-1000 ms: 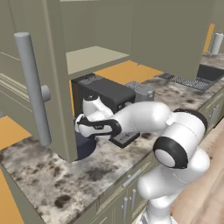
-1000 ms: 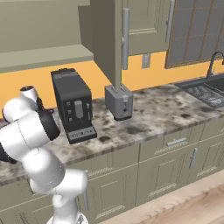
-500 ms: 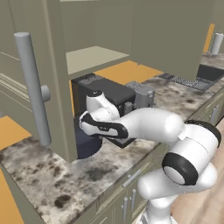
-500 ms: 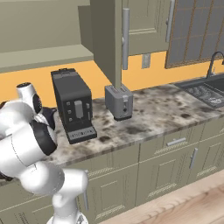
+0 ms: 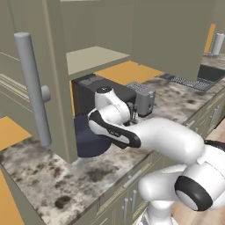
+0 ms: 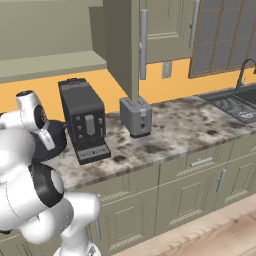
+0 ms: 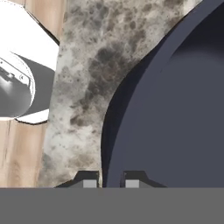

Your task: Pick the kettle from the cabinet and place it on a stove burner. Then pick the pot from the counter and place it on another stove burner. Finally, turn both burners on.

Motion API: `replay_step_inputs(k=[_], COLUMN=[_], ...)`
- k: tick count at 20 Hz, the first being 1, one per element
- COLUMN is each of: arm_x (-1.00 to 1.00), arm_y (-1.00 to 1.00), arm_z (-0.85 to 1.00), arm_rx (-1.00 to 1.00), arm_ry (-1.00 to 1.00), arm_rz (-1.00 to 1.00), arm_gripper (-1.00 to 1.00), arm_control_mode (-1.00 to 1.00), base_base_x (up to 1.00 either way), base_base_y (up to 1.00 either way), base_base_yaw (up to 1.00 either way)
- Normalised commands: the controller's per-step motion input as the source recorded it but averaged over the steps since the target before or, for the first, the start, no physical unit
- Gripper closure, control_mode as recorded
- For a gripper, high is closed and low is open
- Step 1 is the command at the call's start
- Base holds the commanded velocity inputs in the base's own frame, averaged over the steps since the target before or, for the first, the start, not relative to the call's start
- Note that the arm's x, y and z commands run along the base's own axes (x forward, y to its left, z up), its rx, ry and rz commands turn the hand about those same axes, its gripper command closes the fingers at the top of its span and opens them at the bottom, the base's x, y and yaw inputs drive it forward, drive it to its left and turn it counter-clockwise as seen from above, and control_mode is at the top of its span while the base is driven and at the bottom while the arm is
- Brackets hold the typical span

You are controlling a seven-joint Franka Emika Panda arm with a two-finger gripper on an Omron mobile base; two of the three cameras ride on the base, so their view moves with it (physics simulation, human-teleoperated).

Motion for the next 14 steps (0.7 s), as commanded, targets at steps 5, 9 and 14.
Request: replay_step_inputs(k=[5,9,14], arm_x=[-0.44,-0.47,-0.49], arm_y=[-0.26,-0.28,-0.30], arm_z=[0.39,0.38,0.36], arm_rx=[0.00,0.00,0.00], arm_ry=[-0.04,-0.04,-0.04], arm_rz=[-0.11,-0.10,-0.09], arm_gripper=[1.00,1.00,1.00], arm_control_mode=[-1.00,-1.00,-1.00], base_base_x=[0.00,0.00,0.00], base_base_y=[0.00,0.00,0.00], base_base_yaw=[0.00,0.00,0.00])
